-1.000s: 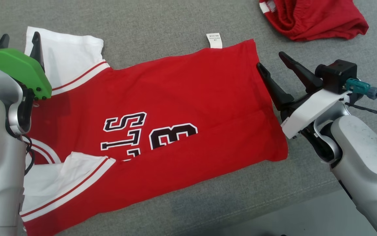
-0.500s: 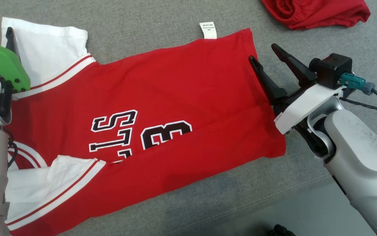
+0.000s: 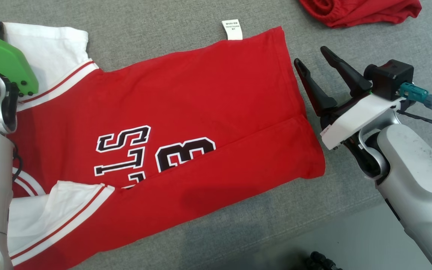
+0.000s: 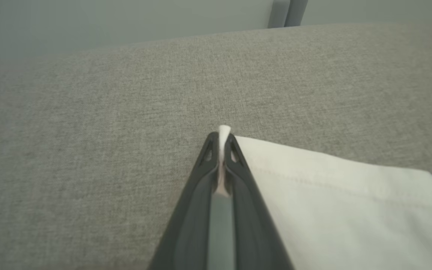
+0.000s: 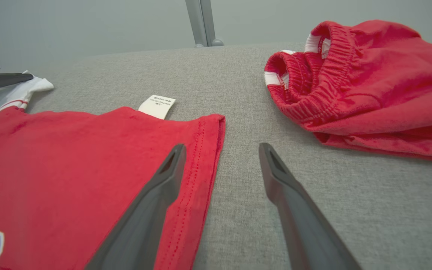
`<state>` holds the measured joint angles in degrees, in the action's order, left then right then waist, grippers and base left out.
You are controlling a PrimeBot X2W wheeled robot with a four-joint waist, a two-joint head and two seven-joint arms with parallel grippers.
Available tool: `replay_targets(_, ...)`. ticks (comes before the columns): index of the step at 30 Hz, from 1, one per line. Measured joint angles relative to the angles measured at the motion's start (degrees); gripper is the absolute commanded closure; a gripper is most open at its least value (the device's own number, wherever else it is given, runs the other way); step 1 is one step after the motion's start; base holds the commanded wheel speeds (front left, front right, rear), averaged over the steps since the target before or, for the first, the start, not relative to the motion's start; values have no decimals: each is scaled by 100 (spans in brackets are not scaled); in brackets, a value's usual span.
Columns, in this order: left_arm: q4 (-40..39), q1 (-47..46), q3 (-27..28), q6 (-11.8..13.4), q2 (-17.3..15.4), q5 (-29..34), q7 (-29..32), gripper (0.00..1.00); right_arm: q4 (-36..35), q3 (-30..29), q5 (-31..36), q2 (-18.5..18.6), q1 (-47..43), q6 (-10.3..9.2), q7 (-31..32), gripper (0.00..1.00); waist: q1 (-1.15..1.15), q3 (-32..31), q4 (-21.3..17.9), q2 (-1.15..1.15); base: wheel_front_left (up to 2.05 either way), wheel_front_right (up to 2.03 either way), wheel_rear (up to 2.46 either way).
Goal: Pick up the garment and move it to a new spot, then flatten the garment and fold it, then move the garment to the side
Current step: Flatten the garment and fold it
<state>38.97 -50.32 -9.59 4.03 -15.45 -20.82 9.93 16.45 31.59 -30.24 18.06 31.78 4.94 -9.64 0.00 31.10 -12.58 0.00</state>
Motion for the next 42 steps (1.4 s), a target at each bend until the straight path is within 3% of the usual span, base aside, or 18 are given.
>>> replay_targets(9,124,-34,-158,-267,345,-2,-371,100,290,-108,-11,82,126,-34,-26,0,0,-111,249,0,0,0,0)
replay_targets(20,111,-32,-377,-637,777,-64,-855,100,1077,-135,-233,275,430,53,553,0,0,-348,790,0,0,0,0)
replay_targets(31,130,1,-414,-762,838,-100,-1068,100,1692,-115,-443,134,859,103,975,0,0,-525,1334,0,0,0,0)
replay_targets(42,175,77,-410,-811,806,-121,-1149,100,2147,-45,-444,99,1046,109,1131,0,0,-614,1390,0,0,0,0)
